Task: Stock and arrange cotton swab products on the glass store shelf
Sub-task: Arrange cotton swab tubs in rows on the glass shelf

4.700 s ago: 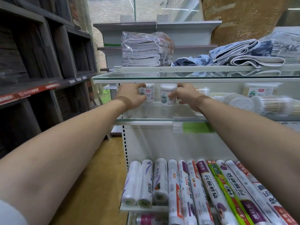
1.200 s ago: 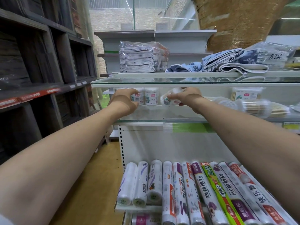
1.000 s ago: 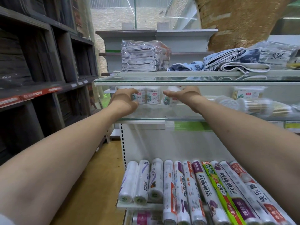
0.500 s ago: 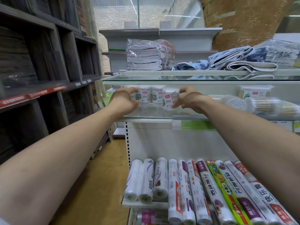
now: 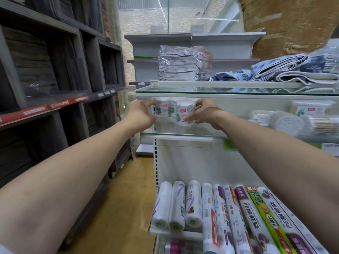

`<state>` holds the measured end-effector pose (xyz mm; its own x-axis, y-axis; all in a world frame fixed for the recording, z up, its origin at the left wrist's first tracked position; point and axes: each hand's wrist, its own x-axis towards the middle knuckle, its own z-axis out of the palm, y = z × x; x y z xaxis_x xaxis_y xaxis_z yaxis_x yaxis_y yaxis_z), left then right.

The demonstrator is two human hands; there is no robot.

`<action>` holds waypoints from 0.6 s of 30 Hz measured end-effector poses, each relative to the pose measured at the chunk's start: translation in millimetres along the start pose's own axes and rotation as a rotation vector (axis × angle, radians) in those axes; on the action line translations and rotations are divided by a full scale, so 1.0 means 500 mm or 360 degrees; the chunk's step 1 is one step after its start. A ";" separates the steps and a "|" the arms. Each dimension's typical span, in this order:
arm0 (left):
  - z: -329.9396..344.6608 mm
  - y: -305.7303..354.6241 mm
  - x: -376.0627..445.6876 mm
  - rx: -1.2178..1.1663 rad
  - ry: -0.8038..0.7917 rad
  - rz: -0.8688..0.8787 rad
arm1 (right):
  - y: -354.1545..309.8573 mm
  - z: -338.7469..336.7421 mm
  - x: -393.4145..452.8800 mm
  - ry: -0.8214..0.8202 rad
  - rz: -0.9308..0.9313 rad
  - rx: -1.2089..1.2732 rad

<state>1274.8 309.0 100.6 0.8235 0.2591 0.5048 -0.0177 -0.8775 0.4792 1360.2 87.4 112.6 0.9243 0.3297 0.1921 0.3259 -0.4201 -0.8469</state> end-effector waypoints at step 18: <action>-0.020 -0.094 0.030 0.0011 0.0037 0.0013 | -0.035 0.129 0.089 0.0070 -0.0083 -0.0034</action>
<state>1282.3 358.0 92.7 0.8098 0.2611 0.5254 -0.0204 -0.8824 0.4700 1382.6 164.0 104.1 0.9138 0.3140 0.2577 0.3775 -0.4216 -0.8245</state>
